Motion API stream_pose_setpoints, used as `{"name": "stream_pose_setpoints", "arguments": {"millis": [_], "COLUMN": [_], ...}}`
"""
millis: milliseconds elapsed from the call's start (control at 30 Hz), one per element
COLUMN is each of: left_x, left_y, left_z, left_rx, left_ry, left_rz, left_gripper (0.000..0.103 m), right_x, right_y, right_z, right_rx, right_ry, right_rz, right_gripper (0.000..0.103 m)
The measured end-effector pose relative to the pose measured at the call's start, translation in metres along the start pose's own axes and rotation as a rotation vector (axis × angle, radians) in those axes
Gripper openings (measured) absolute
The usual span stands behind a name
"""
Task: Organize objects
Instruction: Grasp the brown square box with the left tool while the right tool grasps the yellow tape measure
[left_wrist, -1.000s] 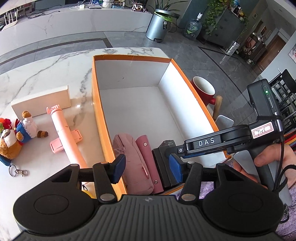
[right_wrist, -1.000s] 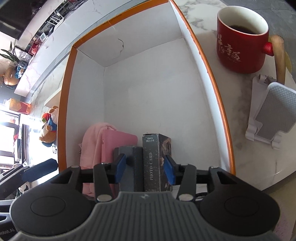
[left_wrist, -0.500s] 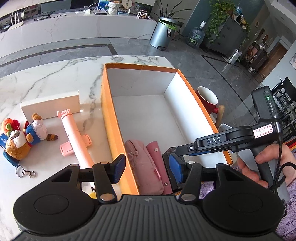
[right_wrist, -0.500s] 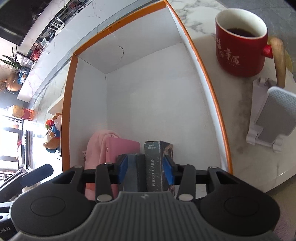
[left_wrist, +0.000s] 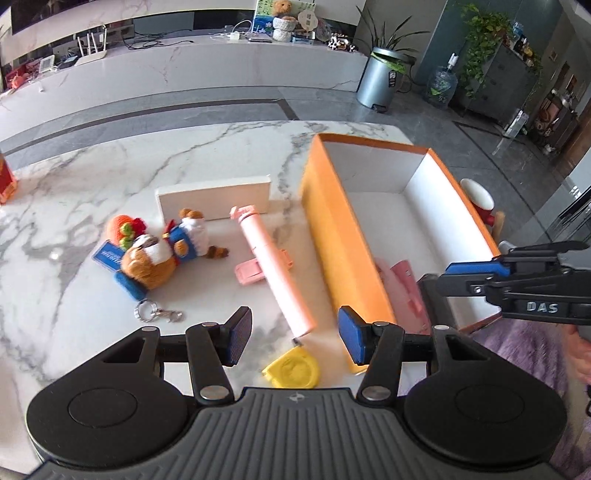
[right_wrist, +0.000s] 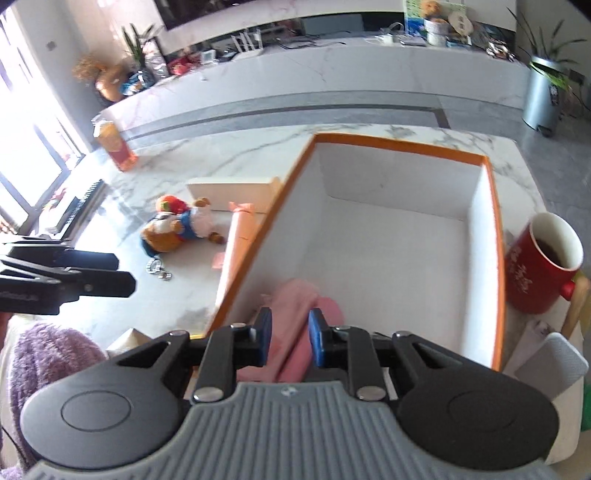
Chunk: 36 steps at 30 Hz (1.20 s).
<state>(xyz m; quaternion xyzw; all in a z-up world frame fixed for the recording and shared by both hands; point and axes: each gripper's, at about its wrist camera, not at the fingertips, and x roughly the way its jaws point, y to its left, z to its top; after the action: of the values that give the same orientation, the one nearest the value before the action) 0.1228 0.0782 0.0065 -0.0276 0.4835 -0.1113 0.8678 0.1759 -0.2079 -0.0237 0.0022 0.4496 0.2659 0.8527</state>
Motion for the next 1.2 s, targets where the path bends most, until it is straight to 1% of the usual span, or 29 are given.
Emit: {"name": "stream_pose_setpoints", "arguments": {"millis": [67, 100, 233, 300, 367, 400, 433, 467, 567, 600, 667, 733, 767, 833, 900, 933, 967, 1033, 1133, 1200], "left_x": [-0.003, -0.004, 0.0, 0.005, 0.012, 0.017, 0.022, 0.028, 0.041, 0.045, 0.05, 0.058, 0.061, 0.066, 0.068, 0.068, 0.067, 0.066, 0.061, 0.055], "left_y": [0.01, 0.014, 0.021, 0.019, 0.017, 0.017, 0.017, 0.018, 0.02, 0.021, 0.022, 0.02, 0.019, 0.018, 0.022, 0.023, 0.024, 0.025, 0.032, 0.038], "left_z": [-0.013, -0.02, -0.046, -0.057, -0.066, -0.069, -0.07, -0.072, -0.075, -0.074, -0.072, -0.071, -0.071, -0.071, -0.07, -0.069, -0.069, -0.07, -0.07, -0.07], "left_rx": [0.031, 0.046, 0.14, 0.211, 0.26, 0.277, 0.286, 0.293, 0.306, 0.302, 0.296, 0.312, 0.319, 0.324, 0.303, 0.291, 0.286, 0.275, 0.236, 0.207], "left_ry": [0.024, 0.038, 0.088, 0.115, 0.138, 0.149, 0.157, 0.171, 0.196, 0.207, 0.222, 0.252, 0.266, 0.286, 0.295, 0.298, 0.296, 0.29, 0.27, 0.249], "left_rz": [0.053, 0.068, 0.081, 0.087, 0.088, 0.085, 0.08, 0.078, 0.085, 0.073, 0.056, 0.058, 0.06, 0.068, 0.052, 0.039, 0.033, 0.047, 0.096, 0.101], "left_gripper": [0.062, 0.064, 0.073, 0.075, 0.077, 0.079, 0.082, 0.082, 0.082, 0.082, 0.082, 0.082, 0.081, 0.076, 0.074, 0.07, 0.069, 0.068, 0.068, 0.068], "right_x": [0.0, 0.001, 0.015, 0.029, 0.043, 0.05, 0.057, 0.065, 0.081, 0.083, 0.084, 0.086, 0.087, 0.087, 0.087, 0.088, 0.089, 0.092, 0.095, 0.099], "right_y": [0.023, 0.032, 0.072, 0.085, 0.1, 0.104, 0.108, 0.111, 0.111, 0.112, 0.118, 0.122, 0.124, 0.124, 0.124, 0.124, 0.124, 0.125, 0.124, 0.123], "right_z": [-0.004, -0.006, -0.021, -0.027, -0.035, -0.038, -0.042, -0.045, -0.051, -0.053, -0.058, -0.06, -0.06, -0.059, -0.059, -0.059, -0.059, -0.062, -0.068, -0.072], "right_rx": [-0.036, -0.049, -0.111, -0.142, -0.194, -0.216, -0.231, -0.235, -0.212, -0.212, -0.246, -0.252, -0.245, -0.204, -0.168, -0.152, -0.142, -0.105, -0.03, 0.001], "right_ry": [-0.013, -0.015, 0.003, 0.024, 0.035, 0.043, 0.053, 0.063, 0.092, 0.086, 0.054, 0.046, 0.044, 0.041, 0.046, 0.049, 0.049, 0.042, 0.009, -0.009], "right_rz": [0.061, 0.083, 0.139, 0.148, 0.104, 0.073, 0.048, 0.034, 0.03, 0.017, -0.003, -0.03, -0.042, -0.044, -0.045, -0.068, -0.086, -0.114, -0.133, -0.153], "right_gripper": [0.024, 0.024, 0.024, 0.024, 0.029, 0.034, 0.035, 0.035, 0.036, 0.035, 0.038, 0.041, 0.042, 0.047, 0.047, 0.047, 0.047, 0.047, 0.049, 0.05]}}
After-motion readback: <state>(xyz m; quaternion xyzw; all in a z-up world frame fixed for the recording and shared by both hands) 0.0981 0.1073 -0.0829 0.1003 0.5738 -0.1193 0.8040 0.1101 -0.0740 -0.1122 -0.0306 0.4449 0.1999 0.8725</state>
